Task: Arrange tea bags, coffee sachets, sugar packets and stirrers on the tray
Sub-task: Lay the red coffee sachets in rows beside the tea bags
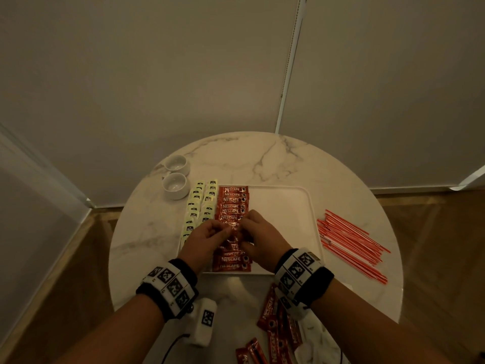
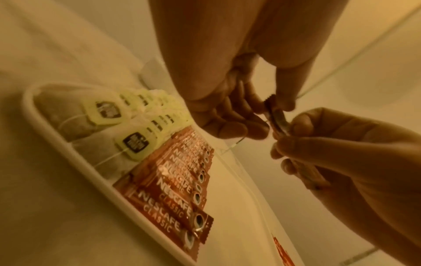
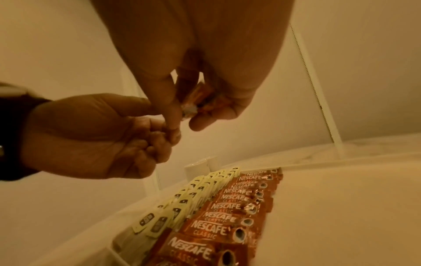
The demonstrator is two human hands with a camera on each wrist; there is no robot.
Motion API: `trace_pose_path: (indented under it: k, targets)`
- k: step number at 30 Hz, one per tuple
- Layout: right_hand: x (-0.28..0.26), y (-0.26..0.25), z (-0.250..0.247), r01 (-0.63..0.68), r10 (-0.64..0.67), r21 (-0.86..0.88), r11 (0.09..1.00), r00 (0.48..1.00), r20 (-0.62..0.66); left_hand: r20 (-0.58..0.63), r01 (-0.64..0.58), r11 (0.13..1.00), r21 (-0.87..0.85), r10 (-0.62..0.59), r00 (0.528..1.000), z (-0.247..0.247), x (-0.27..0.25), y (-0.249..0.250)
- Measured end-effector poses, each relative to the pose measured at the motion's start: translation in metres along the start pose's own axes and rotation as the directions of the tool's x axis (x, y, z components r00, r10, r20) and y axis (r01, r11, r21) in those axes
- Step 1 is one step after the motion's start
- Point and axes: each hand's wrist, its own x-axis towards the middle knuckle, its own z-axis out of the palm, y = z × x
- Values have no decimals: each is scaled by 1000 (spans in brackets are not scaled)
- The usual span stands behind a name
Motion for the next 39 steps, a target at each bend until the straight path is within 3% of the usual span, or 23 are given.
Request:
trace_pose_path:
  k: [5,7,11,18,20,23,29,31,34,39]
  targets:
    - [-1,5,-1,-11,8,77,997,999,38,-36,-23,998,60,25,999,-4,1,1]
    - [-1,7,-3,-128,119,205,970,991,56,-56,-22,998,61,25,998,-7,2,1]
    - [1,12,-6,-324,301,478,816,945,126,-87,-31,999,22,33,996,-11,5,3]
    - [6,22,-7,-371,421,550,748,906,38,-25,21,975,220,-16,1000,-22,13,-2]
    - [5,26,-5,-356,404,567,743,914,44,-70,-1,973,231,17,997,-23,14,-5]
    - [2,29,-1,-355,400,544,760,916,39,-96,-61,916,397,108,990,-25,14,-14]
    - [11,40,13,-544,573,479,689,813,100,-123,-97,827,554,196,973,-23,13,-28]
    - [15,46,19,-613,632,434,661,766,119,-108,-134,772,621,254,961,-21,10,-30]
    - [19,50,26,-686,697,406,604,701,147,8,-182,592,785,285,958,-22,7,-35]
    - [22,50,30,-732,720,363,577,666,197,177,-258,334,907,255,951,-24,6,-43]
